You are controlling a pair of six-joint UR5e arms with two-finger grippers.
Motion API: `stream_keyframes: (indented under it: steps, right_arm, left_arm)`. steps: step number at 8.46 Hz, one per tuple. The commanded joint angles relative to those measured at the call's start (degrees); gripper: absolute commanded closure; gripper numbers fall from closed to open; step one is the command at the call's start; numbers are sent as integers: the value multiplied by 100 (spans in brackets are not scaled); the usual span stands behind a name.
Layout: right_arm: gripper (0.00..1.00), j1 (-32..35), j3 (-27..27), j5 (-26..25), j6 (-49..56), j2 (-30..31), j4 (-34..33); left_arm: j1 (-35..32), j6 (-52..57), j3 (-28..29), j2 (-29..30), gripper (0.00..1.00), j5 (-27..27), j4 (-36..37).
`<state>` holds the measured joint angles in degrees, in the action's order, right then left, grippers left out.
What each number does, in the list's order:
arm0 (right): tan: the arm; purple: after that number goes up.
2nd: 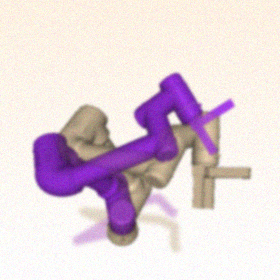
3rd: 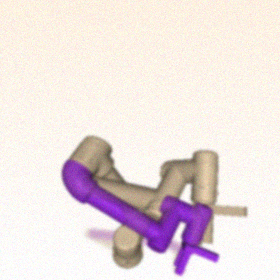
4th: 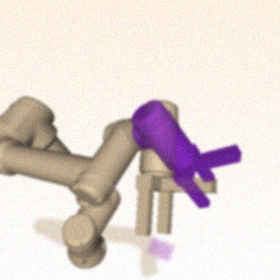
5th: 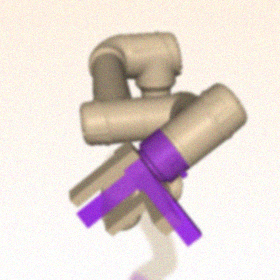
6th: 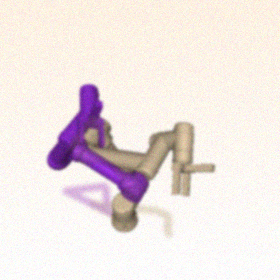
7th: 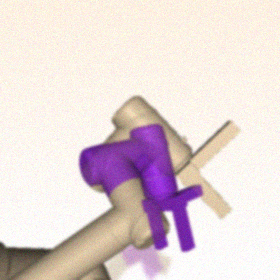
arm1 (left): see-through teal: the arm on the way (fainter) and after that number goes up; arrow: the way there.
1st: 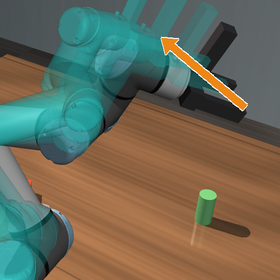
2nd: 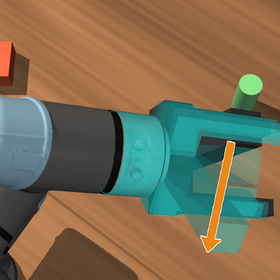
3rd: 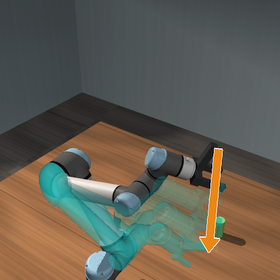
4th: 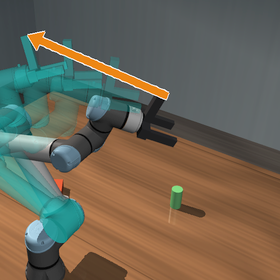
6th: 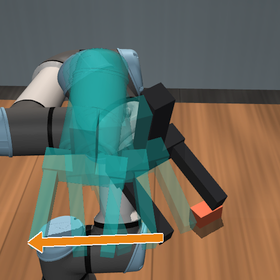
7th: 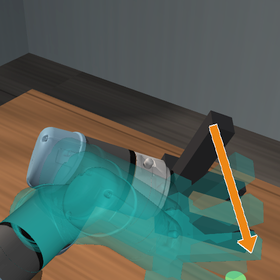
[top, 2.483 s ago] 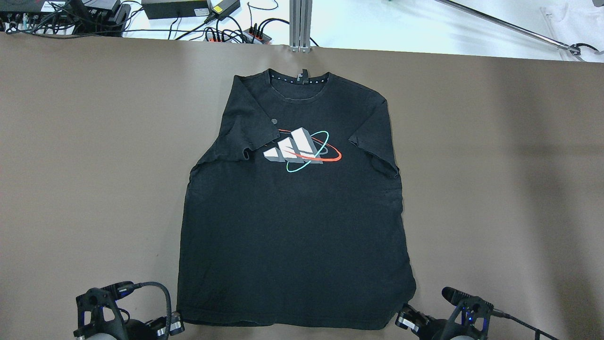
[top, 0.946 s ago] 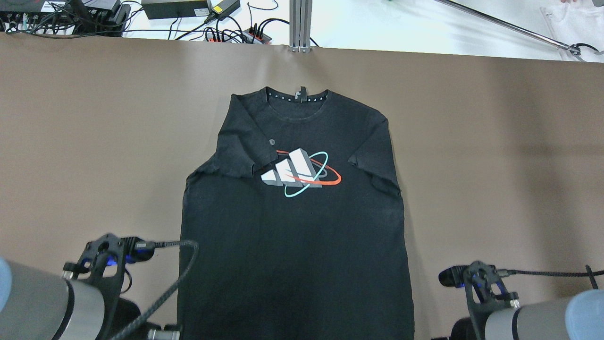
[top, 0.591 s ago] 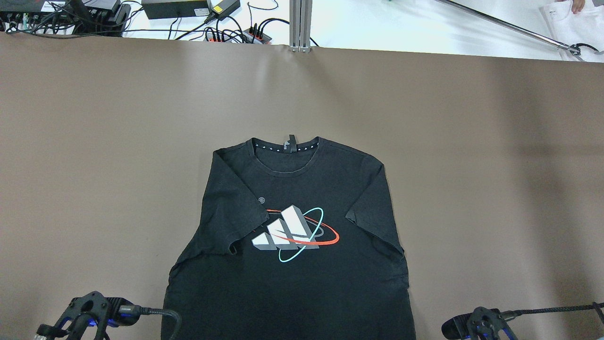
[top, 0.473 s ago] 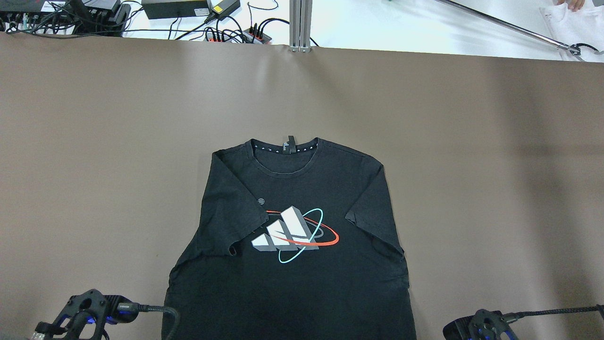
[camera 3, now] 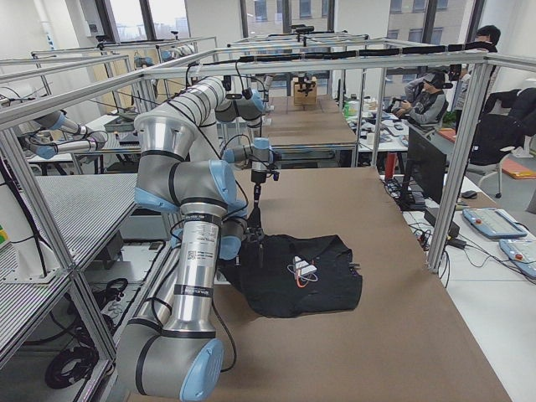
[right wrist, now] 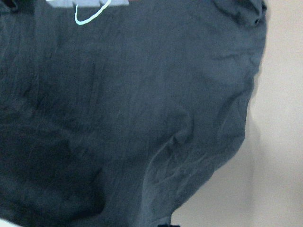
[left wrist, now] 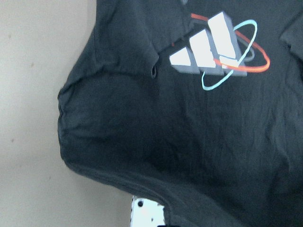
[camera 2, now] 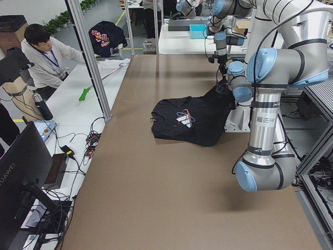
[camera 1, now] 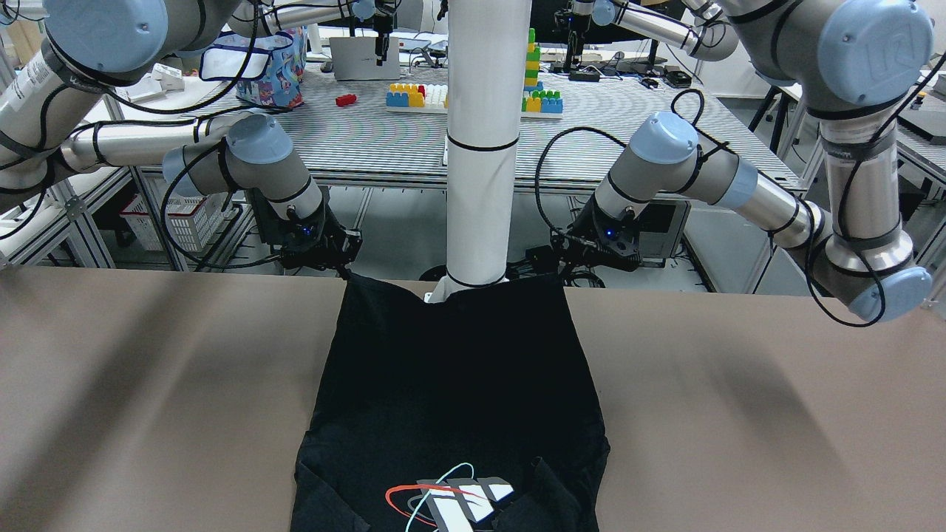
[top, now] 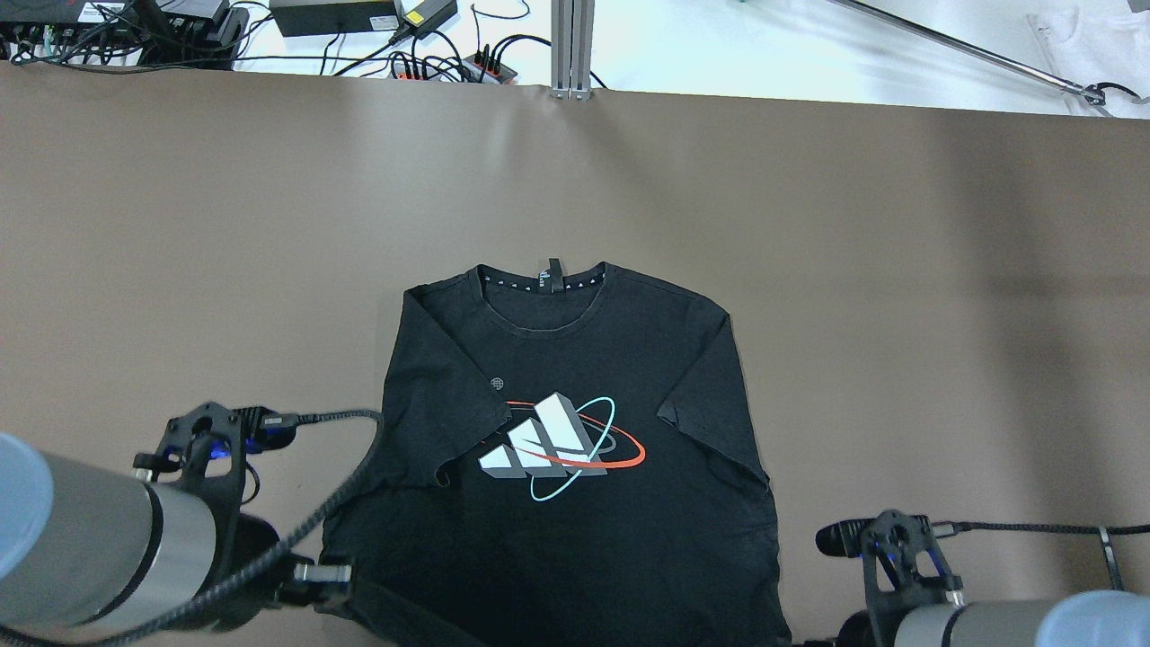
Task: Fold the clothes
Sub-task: 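Carry the hem with both grippers over the shirt toward the collar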
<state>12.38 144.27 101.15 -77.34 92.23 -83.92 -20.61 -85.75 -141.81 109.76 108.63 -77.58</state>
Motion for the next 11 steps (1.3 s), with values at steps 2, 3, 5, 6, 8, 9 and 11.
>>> stream_keyframes:
  steps: [2, 3, 5, 6, 8, 9, 11]
  right_arm:
    - [100, 1581, -864, -103, -18, -582, -10]
    - [100, 1793, -987, -95, -9, -644, -10]
    - [100, 2241, -1085, -60, 43, -776, -10]
    - [100, 2400, -1094, -60, 52, -785, -19]
    - [100, 2681, -1443, -25, 70, -1056, -19]
    - [100, 2708, -1872, -33, 70, -1354, -10]
    - [100, 2848, -2629, -68, 305, -1698, 120]
  left_arm:
    - [-1267, 76, 643, 554, 100, 0, -3]
    - [-1426, 76, 907, 738, 100, -43, -3]
    - [-1883, 76, 1277, 837, 100, -35, -11]
    - [-2042, 146, 1426, 889, 100, -35, -12]
    - [-2437, 427, 1943, 1161, 100, -17, -29]
    - [-2508, 515, 2355, 1353, 100, -26, -55]
    - [-2605, 708, 3243, 1478, 100, -26, -701]
